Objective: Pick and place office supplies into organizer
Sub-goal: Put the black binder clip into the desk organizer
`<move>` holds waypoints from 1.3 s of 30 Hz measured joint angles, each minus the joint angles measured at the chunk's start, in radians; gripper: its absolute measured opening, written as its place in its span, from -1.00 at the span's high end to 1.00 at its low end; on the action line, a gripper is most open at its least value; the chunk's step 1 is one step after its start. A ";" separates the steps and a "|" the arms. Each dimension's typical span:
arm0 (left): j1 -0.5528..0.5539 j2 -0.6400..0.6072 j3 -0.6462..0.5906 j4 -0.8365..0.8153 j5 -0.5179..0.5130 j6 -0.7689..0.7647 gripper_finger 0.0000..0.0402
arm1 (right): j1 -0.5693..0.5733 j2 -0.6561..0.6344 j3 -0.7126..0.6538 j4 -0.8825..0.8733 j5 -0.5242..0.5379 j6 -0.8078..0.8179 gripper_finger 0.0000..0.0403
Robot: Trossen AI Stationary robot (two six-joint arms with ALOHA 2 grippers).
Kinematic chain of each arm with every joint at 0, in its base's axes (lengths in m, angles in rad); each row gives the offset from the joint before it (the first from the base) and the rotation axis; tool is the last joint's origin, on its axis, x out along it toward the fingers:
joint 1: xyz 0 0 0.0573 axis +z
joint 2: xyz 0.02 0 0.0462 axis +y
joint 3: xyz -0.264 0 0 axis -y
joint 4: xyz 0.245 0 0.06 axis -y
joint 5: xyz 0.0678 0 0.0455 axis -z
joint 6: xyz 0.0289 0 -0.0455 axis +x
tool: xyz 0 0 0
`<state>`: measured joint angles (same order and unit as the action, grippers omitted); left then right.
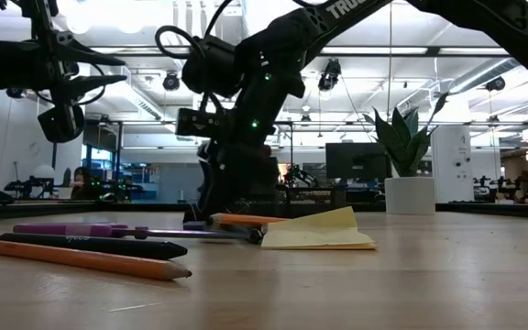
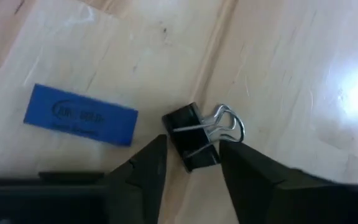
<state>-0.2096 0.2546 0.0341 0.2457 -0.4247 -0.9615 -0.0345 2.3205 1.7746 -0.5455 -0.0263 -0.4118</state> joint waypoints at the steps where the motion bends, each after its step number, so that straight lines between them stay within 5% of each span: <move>1: 0.000 0.000 0.000 -0.001 0.000 0.000 0.67 | 0.000 -0.002 0.000 -0.002 0.002 0.000 0.41; 9: 0.000 0.000 0.000 -0.001 0.000 0.000 0.67 | 0.000 -0.010 0.000 0.005 -0.003 0.041 0.91; 21: 0.000 0.000 0.000 -0.001 0.000 0.000 0.67 | 0.000 -0.097 0.024 0.003 0.003 0.156 0.96; 26: 0.000 0.000 0.000 -0.001 0.000 0.004 0.67 | -0.003 -0.104 0.021 -0.010 0.108 0.200 0.96; 30: 0.000 0.000 0.000 -0.001 0.000 0.006 0.67 | -0.002 -0.085 0.020 0.000 0.079 0.163 0.85; 39: 0.000 -0.002 0.000 -0.001 0.000 0.007 0.67 | 0.024 -0.062 0.021 0.007 0.078 0.053 0.26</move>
<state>-0.2094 0.2528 0.0341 0.2447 -0.4246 -0.9547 -0.0107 2.2581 1.7954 -0.5382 0.0521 -0.3586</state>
